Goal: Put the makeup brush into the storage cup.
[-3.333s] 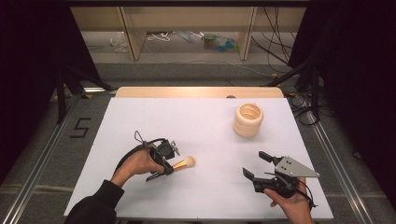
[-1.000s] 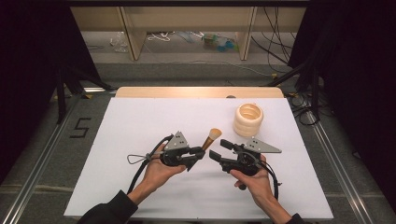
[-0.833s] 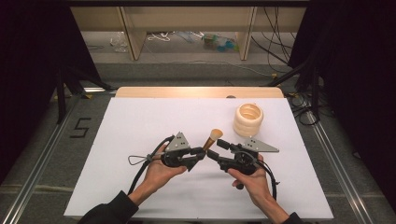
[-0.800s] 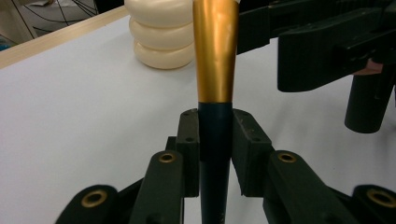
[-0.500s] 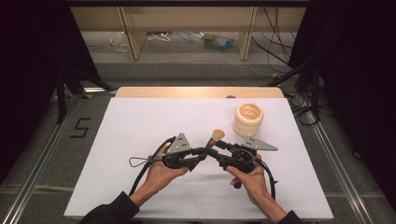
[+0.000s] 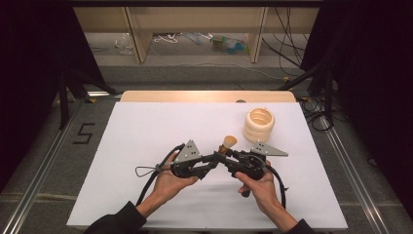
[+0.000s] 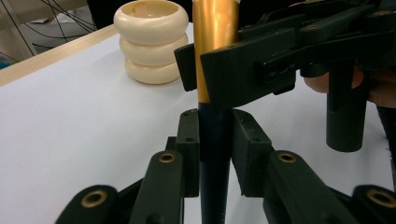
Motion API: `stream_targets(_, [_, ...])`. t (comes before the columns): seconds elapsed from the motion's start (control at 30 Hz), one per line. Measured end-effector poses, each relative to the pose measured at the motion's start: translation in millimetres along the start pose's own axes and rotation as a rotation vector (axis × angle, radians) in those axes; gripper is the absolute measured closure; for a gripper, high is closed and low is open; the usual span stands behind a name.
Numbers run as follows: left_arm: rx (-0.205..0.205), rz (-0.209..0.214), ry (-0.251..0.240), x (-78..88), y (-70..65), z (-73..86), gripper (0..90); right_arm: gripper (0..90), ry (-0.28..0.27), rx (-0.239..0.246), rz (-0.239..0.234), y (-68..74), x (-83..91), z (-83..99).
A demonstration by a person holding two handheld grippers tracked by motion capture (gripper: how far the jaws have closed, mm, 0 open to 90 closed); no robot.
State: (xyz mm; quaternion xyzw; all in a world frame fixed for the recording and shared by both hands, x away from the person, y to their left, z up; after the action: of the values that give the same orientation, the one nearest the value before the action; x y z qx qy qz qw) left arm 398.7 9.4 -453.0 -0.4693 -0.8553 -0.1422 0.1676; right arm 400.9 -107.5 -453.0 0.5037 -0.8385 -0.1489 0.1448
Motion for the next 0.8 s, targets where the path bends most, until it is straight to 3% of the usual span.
stream_targets(0.13, [-0.013, 0.014, -0.007, -0.4, -0.9, -1.4, 74.2, 65.8, 0.000, -0.019, -0.013, 1.8, 0.1, 0.2])
stream_targets(0.17, [0.004, 0.003, -0.005, 0.1, -2.1, -1.0, 74.2, 66.5, 0.000, -0.018, -0.012, 1.5, 0.1, 0.2])
stream_targets(0.2, [-0.029, 0.000, -0.004, 0.2, -0.2, -1.7, 74.2, 67.2, -0.006, -0.007, -0.012, 0.7, 0.0, -0.3])
stream_targets(0.23, [-0.054, -0.059, -0.006, 1.6, 5.5, -2.6, 74.1, 67.8, -0.005, -0.008, -0.013, 0.7, 0.3, -0.2])
stream_targets(0.5, [-0.050, -0.042, -0.012, 1.0, 3.4, -3.1, 74.1, 70.5, -0.006, -0.027, -0.020, 1.0, 0.8, -0.4])
stream_targets(0.53, [-0.022, 0.003, -0.011, 0.0, -1.9, -2.5, 74.1, 70.6, -0.004, -0.027, -0.018, 1.0, 0.9, -0.3])
stream_targets(0.57, [0.010, 0.004, -0.011, 0.1, -4.4, -2.0, 74.1, 70.8, -0.006, -0.030, -0.022, 1.1, 0.8, -0.4])
stream_targets(0.8, [0.009, 0.003, -0.019, 0.0, -4.6, -2.6, 74.1, 73.7, -0.002, -0.050, -0.040, 2.7, 1.1, -0.3])
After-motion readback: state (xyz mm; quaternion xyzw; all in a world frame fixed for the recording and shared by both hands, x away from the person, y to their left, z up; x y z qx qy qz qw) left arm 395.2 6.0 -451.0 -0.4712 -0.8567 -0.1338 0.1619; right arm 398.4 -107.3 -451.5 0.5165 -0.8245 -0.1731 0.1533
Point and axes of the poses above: each handheld gripper's, and its own axes: x roughly backward along the jaws, z roughly out of its underside, y roughly to its left, the point moved 7 cm from there along -x, roughly forward along the jaws, and after that the axes turned 4 degrees about -z, right-handed, at the moved point
